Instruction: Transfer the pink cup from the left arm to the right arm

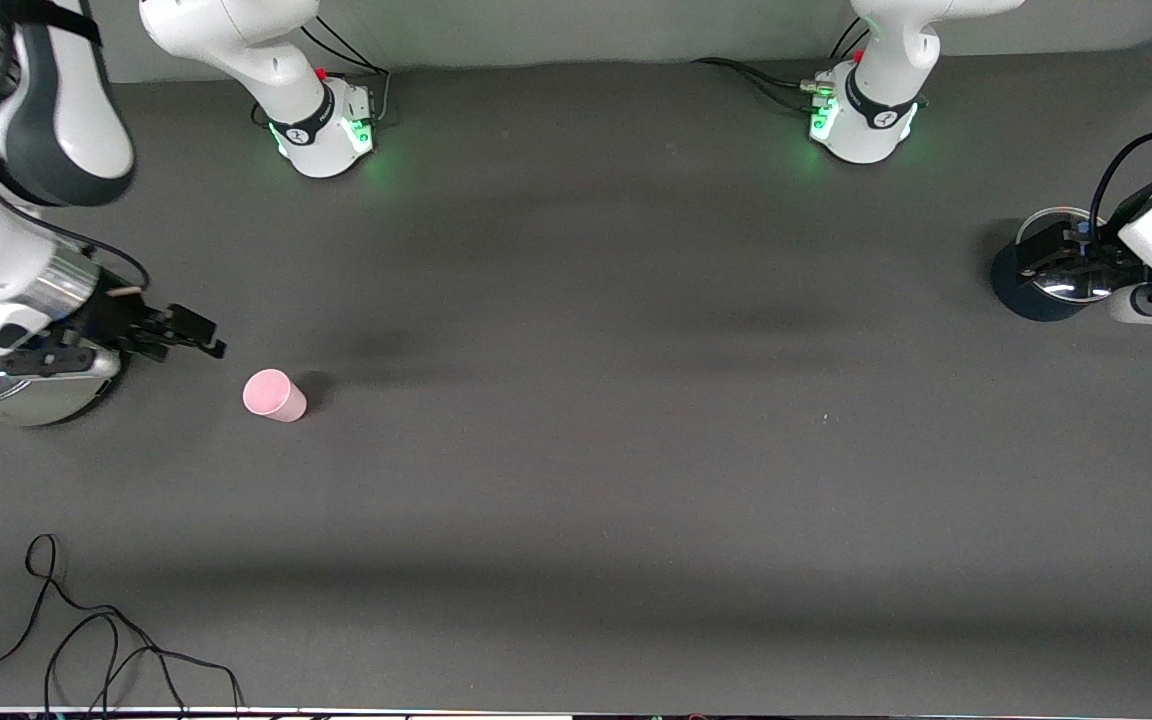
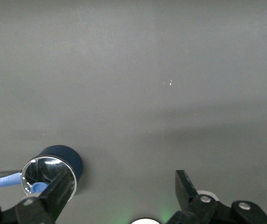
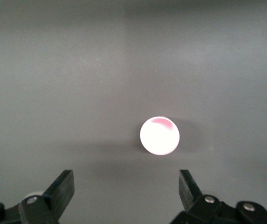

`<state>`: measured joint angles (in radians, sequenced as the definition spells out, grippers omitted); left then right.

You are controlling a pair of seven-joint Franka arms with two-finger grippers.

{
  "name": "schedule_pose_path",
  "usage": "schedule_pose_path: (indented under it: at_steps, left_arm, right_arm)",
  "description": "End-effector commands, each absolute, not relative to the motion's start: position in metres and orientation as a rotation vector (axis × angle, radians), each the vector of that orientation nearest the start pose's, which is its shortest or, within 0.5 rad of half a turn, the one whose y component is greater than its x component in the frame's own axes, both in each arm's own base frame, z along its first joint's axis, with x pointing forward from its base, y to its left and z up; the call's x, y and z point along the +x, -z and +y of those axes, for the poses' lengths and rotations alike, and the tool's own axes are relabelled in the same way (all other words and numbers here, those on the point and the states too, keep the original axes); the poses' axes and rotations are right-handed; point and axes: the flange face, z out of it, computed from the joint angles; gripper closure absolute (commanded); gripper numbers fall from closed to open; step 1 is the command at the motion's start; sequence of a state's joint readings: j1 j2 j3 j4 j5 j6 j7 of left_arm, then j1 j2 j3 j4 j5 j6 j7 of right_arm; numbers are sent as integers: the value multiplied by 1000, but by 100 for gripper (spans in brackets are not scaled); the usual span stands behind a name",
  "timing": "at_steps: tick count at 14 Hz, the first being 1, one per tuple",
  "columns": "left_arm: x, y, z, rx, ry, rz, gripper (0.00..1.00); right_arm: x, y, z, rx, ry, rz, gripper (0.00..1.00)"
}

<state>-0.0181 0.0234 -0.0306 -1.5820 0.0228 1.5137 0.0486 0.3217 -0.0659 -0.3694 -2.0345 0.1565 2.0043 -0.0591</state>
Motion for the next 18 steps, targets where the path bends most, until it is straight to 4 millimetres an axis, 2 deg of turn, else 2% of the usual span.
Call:
schedule_pose_path:
  at_steps: [1, 3, 4, 8, 10, 18]
  left_arm:
    - [551, -612, -26, -3110, -103, 174, 1]
    - [551, -615, -25, -3113, -89, 171, 1]
    - [550, -617, -25, -3115, -82, 169, 1]
    - [551, -618, -23, -3144, -58, 155, 1]
    - [551, -617, -25, -3145, -58, 157, 1]
    - [548, -615, -27, -3159, -46, 162, 1]
  right_arm:
    - [551, -537, -14, -3006, 25, 87, 1]
    - [554, -573, -10, -3034, -12, 87, 1]
    - [557, -585, -9, -3058, -32, 76, 1]
    - [557, -617, -1, -3087, -48, 47, 1]
    - [557, -622, 13, -3090, -47, 10, 1]
    - [560, -613, 29, -3093, -68, -41, 1]
